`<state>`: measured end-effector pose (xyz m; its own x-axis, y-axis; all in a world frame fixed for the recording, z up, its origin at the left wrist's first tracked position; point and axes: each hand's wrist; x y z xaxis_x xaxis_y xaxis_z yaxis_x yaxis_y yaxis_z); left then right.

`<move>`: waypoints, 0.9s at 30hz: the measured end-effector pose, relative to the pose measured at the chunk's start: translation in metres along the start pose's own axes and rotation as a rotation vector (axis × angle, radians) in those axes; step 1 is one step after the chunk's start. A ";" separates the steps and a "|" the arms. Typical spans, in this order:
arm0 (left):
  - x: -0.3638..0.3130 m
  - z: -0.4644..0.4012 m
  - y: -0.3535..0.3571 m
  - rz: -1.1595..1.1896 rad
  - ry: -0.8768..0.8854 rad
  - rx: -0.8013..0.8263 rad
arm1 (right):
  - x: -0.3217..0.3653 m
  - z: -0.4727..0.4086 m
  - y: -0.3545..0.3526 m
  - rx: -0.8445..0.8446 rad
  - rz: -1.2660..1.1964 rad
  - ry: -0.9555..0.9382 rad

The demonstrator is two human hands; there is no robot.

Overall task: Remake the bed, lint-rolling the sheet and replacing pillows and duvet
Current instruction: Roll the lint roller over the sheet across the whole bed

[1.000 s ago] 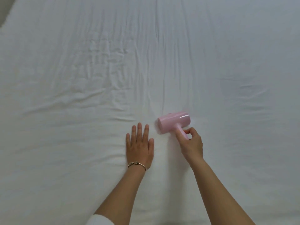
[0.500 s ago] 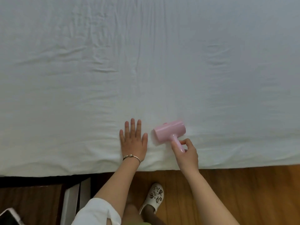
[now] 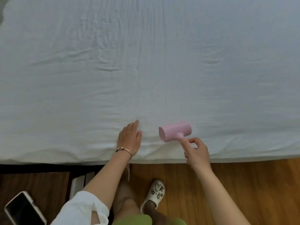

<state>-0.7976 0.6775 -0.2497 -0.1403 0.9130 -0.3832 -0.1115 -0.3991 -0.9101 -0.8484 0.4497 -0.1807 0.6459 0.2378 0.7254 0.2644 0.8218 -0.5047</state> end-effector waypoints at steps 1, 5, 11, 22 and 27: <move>0.002 -0.007 -0.007 0.000 -0.009 -0.012 | 0.014 -0.001 0.004 0.010 -0.020 0.007; 0.010 -0.046 -0.033 -0.013 -0.066 -0.057 | 0.070 -0.014 0.031 0.053 -0.073 0.019; 0.023 -0.136 -0.052 -0.040 -0.068 -0.069 | 0.162 -0.075 0.105 0.061 -0.057 -0.061; 0.062 -0.288 -0.022 -0.190 -0.053 -0.164 | 0.375 -0.258 0.271 -0.046 -0.028 -0.308; 0.072 -0.288 0.003 -0.164 -0.010 -0.345 | 0.423 -0.316 0.337 -0.058 0.036 -0.383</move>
<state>-0.5246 0.7668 -0.3259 -0.1576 0.9608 -0.2282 0.2045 -0.1943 -0.9594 -0.2603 0.6633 -0.1917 0.3444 0.4509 0.8235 0.2937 0.7813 -0.5507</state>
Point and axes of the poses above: each hand's wrist, its own z-axis away from the middle knuckle, its own y-axis out of the palm, x = y × z, and after that the axes turned 13 degrees about -x, right-handed
